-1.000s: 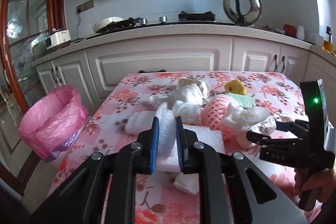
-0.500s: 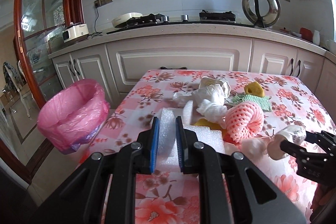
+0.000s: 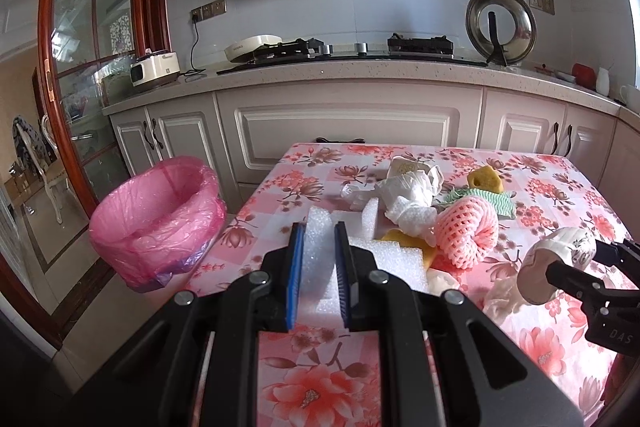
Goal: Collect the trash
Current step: 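Carry the paper cup and foam strip over the pink bin with both tools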
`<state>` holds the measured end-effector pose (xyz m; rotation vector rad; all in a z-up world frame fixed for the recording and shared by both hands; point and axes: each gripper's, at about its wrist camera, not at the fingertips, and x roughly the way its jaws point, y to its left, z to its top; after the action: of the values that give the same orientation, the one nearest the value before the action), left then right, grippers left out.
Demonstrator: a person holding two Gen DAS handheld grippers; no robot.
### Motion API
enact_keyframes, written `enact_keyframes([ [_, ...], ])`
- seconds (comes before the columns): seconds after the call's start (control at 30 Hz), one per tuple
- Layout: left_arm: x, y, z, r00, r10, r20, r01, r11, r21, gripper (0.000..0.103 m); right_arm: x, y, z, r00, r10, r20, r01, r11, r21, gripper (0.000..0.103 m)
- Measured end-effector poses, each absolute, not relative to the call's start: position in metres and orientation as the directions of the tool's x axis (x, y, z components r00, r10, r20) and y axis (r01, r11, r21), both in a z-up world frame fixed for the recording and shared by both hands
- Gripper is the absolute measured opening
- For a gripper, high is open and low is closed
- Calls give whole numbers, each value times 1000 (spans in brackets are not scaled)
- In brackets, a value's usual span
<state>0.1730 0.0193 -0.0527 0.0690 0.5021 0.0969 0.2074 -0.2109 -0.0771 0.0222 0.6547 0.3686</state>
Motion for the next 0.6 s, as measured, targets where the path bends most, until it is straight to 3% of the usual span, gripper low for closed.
enact_keyframes([
  [0.6, 151, 77, -56, 864, 159, -478, -158, 987, 44, 15, 189, -129, -37, 705, 467, -534, -504, 859, 86, 64],
])
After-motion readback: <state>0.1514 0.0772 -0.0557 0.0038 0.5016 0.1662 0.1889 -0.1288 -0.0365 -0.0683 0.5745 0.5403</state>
